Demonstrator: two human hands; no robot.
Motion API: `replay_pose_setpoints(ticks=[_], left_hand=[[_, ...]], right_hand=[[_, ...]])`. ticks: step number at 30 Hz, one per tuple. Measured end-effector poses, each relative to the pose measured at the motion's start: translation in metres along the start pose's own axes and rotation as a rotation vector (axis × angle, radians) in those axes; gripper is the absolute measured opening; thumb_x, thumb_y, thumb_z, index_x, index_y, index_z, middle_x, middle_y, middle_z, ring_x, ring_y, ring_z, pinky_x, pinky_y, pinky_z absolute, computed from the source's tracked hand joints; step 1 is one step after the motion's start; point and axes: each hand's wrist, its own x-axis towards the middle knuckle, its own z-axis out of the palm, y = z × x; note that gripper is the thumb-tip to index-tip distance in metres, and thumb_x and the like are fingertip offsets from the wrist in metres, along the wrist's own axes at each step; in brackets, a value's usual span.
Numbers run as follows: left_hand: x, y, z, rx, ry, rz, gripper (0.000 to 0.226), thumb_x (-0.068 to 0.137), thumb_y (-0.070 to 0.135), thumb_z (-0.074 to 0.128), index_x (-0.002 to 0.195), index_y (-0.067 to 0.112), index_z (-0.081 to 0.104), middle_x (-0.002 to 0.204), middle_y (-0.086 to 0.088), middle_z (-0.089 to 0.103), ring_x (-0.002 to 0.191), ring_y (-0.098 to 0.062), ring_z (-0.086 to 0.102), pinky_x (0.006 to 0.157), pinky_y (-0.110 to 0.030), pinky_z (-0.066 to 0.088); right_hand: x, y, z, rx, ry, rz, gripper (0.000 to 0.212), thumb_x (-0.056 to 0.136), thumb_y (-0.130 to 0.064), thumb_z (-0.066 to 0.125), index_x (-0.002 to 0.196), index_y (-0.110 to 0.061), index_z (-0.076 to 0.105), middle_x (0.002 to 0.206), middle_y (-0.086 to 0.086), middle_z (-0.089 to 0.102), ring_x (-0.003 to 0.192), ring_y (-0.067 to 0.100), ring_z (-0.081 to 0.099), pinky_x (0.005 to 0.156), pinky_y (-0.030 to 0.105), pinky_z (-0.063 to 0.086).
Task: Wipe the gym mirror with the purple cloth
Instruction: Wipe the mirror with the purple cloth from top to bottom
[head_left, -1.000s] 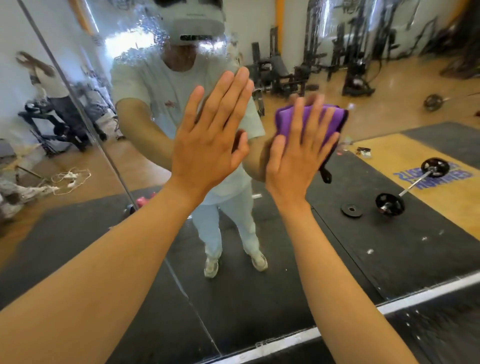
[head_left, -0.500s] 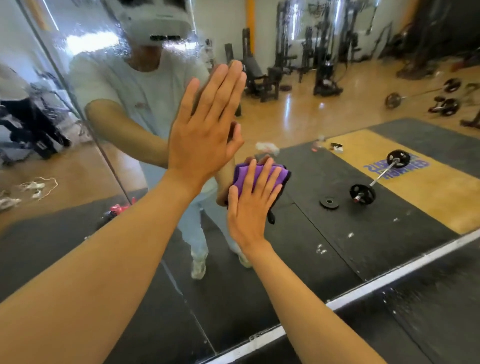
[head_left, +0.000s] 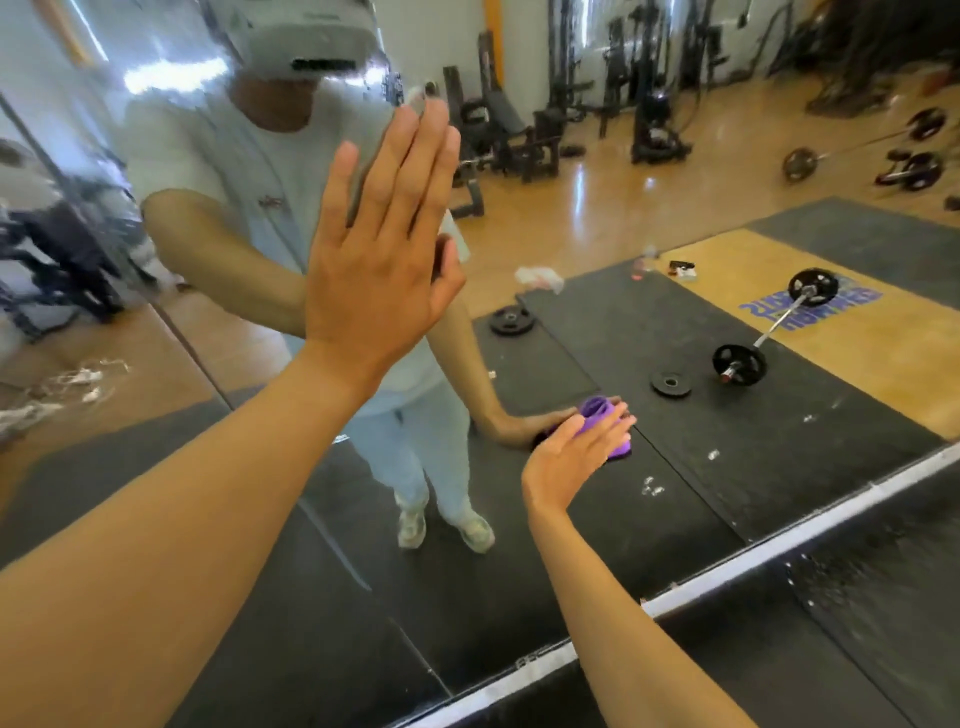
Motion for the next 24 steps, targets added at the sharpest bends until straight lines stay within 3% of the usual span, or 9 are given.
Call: replay_pose_setpoints(ticks=[2,5,8,11,13,15,20,24], left_hand=[[-0.002,0.000,-0.001,0.023,-0.005,0.007,0.068,0.107,0.032,0.034,0.168,0.009,0.014,0.174,-0.009,0.020,0.160,-0.024,0.020,0.130,-0.047,0.008],[-0.002,0.001,0.001,0.030,0.003,0.042,0.070,0.105,0.032,0.038,0.167,0.009,0.018,0.173,-0.009,0.023,0.160,-0.024,0.023,0.130,-0.050,0.017],[-0.001,-0.001,0.000,0.044,0.016,0.056,0.069,0.105,0.033,0.039,0.167,0.009,0.021,0.172,-0.008,0.026,0.159,-0.023,0.026,0.128,-0.051,0.022],[0.000,-0.001,0.000,0.045,0.004,0.065,0.068,0.105,0.032,0.040,0.167,0.009,0.022,0.172,-0.009,0.027,0.158,-0.024,0.027,0.128,-0.049,0.018],[0.000,-0.001,-0.001,0.014,0.000,0.072,0.067,0.106,0.031,0.039,0.167,0.009,0.021,0.172,-0.009,0.027,0.159,-0.024,0.027,0.129,-0.048,0.015],[0.000,-0.002,-0.001,0.011,0.008,0.081,0.066,0.106,0.030,0.037,0.167,0.010,0.021,0.172,-0.009,0.026,0.159,-0.024,0.027,0.129,-0.047,0.014],[-0.029,0.009,0.001,-0.146,-0.069,0.211,0.069,0.104,0.026,0.041,0.168,0.012,0.018,0.175,-0.006,0.017,0.161,-0.024,0.017,0.130,-0.049,0.009],[-0.114,0.040,0.017,-0.229,-0.199,0.459,0.086,0.089,0.019,0.056,0.167,0.014,0.023,0.175,-0.005,0.020,0.160,-0.021,0.019,0.131,-0.044,0.004]], right_hand=[[-0.007,-0.018,0.007,-0.014,0.003,-0.094,0.066,0.108,-0.040,0.020,0.165,-0.013,-0.001,0.173,0.011,-0.010,0.160,0.028,-0.010,0.130,0.052,0.001],[-0.025,-0.064,0.024,-0.078,-0.019,-0.478,0.060,0.112,-0.039,0.013,0.165,-0.016,-0.003,0.171,0.008,-0.006,0.160,0.032,-0.009,0.129,0.051,-0.001],[-0.039,-0.116,0.036,-0.096,-0.029,-0.639,0.057,0.112,-0.041,0.009,0.165,-0.021,-0.001,0.171,0.005,-0.006,0.159,0.030,-0.011,0.129,0.051,-0.007],[-0.030,-0.119,0.033,-0.184,-0.037,-0.811,0.058,0.113,-0.039,0.013,0.165,-0.026,-0.010,0.171,-0.003,-0.019,0.158,0.027,-0.018,0.128,0.048,-0.012],[-0.023,-0.101,0.025,-0.242,-0.046,-0.887,0.059,0.113,-0.040,0.016,0.165,-0.026,-0.007,0.172,-0.002,-0.015,0.159,0.027,-0.015,0.129,0.048,-0.009],[-0.021,-0.074,0.023,-0.267,-0.028,-0.855,0.059,0.113,-0.040,0.018,0.166,-0.027,-0.005,0.172,0.002,-0.007,0.160,0.029,-0.011,0.129,0.049,-0.003],[-0.050,0.003,0.026,-0.174,0.016,-0.487,0.061,0.112,-0.036,0.021,0.165,-0.027,-0.009,0.173,0.006,-0.004,0.161,0.032,-0.001,0.129,0.056,0.013],[-0.064,0.045,0.033,-0.044,0.021,-0.221,0.057,0.111,-0.047,0.016,0.160,-0.040,-0.014,0.171,-0.007,-0.011,0.161,0.020,-0.004,0.131,0.048,0.007]])
